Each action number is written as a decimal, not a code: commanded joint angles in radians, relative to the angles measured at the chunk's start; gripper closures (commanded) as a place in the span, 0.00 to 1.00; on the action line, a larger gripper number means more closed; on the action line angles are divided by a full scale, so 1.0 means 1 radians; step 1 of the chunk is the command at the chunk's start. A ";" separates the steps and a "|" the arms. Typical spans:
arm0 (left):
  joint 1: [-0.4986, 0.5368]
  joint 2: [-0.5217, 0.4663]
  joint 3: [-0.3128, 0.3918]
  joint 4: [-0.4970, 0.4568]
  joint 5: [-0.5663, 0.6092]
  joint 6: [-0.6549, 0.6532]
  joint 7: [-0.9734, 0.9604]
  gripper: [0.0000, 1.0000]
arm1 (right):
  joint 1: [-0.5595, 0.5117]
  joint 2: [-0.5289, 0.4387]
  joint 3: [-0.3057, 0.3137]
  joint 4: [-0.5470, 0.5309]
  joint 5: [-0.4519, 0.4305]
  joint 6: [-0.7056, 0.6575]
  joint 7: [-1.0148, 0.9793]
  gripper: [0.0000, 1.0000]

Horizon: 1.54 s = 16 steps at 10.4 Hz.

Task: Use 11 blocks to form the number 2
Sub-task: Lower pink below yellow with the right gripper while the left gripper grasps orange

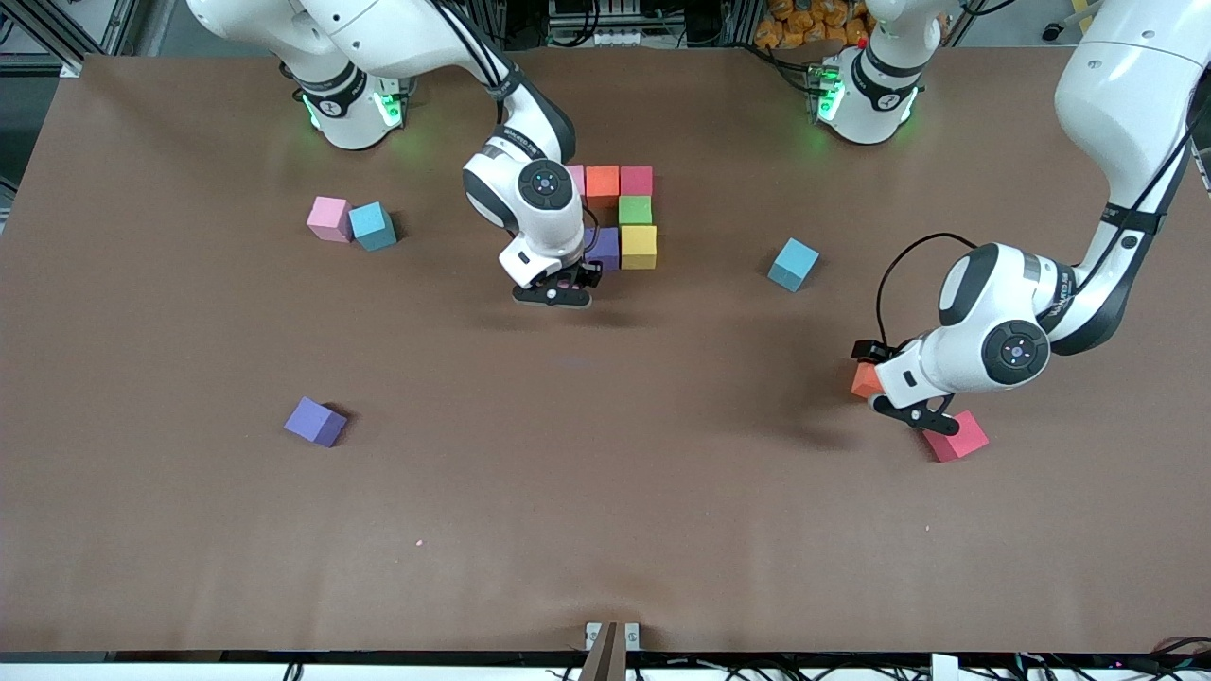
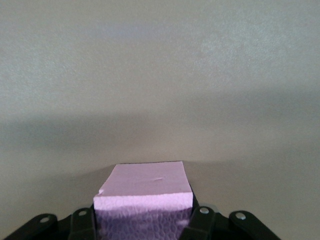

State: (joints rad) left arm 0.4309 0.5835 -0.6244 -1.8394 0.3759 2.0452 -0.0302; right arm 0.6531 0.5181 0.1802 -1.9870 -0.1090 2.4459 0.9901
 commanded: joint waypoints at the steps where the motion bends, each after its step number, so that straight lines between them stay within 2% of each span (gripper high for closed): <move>1: 0.020 0.019 -0.006 -0.006 0.050 0.029 0.012 0.00 | 0.010 -0.012 -0.002 -0.018 0.002 0.011 0.018 0.72; 10: 0.025 0.064 0.000 0.000 0.064 0.066 -0.027 0.00 | 0.017 -0.007 -0.001 -0.024 -0.004 0.011 0.013 0.71; 11: 0.023 0.064 0.000 -0.001 0.069 0.066 -0.027 0.08 | 0.017 -0.007 -0.001 -0.026 -0.004 0.011 0.013 0.71; 16: 0.016 0.072 0.002 0.003 0.071 0.075 -0.027 0.10 | 0.017 -0.001 -0.001 -0.027 -0.011 0.039 0.009 0.70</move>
State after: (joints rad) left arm 0.4464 0.6475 -0.6183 -1.8390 0.4144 2.1072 -0.0395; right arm 0.6573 0.5184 0.1842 -1.9939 -0.1127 2.4544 0.9900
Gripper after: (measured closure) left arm 0.093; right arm 0.414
